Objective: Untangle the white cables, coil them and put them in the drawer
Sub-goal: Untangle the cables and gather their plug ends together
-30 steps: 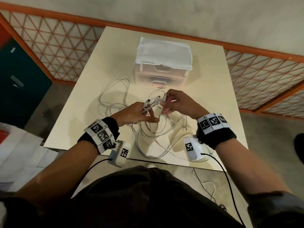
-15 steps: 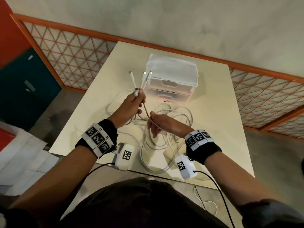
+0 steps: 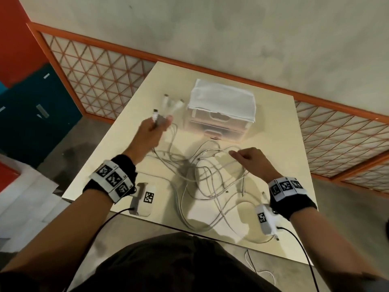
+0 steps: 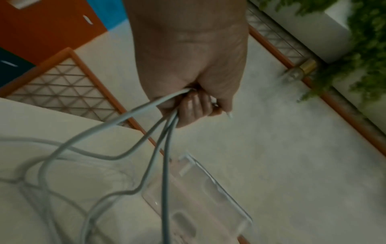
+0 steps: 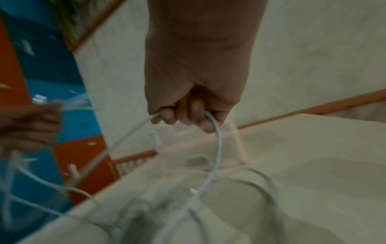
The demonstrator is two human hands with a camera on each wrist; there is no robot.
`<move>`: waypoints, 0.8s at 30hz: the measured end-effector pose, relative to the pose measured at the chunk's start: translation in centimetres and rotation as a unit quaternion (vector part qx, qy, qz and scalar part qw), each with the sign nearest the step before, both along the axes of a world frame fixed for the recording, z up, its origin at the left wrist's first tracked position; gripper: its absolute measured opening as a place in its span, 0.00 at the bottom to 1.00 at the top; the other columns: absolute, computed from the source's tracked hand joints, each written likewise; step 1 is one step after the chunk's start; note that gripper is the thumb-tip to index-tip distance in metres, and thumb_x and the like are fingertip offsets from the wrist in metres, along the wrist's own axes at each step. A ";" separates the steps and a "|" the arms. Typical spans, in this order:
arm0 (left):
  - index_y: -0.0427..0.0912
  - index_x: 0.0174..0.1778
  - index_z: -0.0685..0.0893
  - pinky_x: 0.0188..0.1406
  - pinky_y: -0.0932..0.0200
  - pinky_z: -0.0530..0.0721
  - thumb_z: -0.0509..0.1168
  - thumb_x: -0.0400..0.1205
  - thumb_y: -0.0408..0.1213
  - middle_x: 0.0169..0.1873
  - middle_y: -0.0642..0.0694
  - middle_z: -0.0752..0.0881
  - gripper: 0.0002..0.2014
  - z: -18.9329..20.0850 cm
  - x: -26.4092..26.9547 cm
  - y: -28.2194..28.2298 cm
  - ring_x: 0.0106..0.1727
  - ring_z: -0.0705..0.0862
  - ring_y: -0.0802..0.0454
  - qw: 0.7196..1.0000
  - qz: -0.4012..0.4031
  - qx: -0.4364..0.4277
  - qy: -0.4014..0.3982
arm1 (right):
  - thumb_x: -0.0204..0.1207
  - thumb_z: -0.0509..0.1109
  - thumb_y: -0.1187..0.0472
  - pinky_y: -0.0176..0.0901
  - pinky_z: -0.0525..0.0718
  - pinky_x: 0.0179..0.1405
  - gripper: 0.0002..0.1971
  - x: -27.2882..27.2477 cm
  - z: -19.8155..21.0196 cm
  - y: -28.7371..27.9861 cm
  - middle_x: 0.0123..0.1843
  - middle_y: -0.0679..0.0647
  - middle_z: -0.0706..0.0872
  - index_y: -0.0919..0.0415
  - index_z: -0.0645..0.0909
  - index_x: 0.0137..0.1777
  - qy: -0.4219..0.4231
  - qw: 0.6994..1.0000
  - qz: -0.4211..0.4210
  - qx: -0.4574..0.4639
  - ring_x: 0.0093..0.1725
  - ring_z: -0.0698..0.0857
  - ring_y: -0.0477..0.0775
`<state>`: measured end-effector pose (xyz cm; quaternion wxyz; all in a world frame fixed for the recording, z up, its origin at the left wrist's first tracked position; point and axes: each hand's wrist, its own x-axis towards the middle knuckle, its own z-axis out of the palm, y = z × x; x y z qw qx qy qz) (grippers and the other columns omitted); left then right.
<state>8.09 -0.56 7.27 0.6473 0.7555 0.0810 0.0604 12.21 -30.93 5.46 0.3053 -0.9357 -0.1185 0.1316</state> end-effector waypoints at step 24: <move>0.44 0.32 0.83 0.33 0.60 0.71 0.74 0.75 0.39 0.15 0.58 0.74 0.08 -3.0 0.4 2.4 0.22 0.71 0.64 0.975 0.218 0.016 -0.034 | 0.82 0.61 0.46 0.41 0.72 0.29 0.23 1.5 3.2 0.1 0.23 0.55 0.72 0.60 0.80 0.31 -0.003 0.995 0.036 0.096 0.24 0.72 0.53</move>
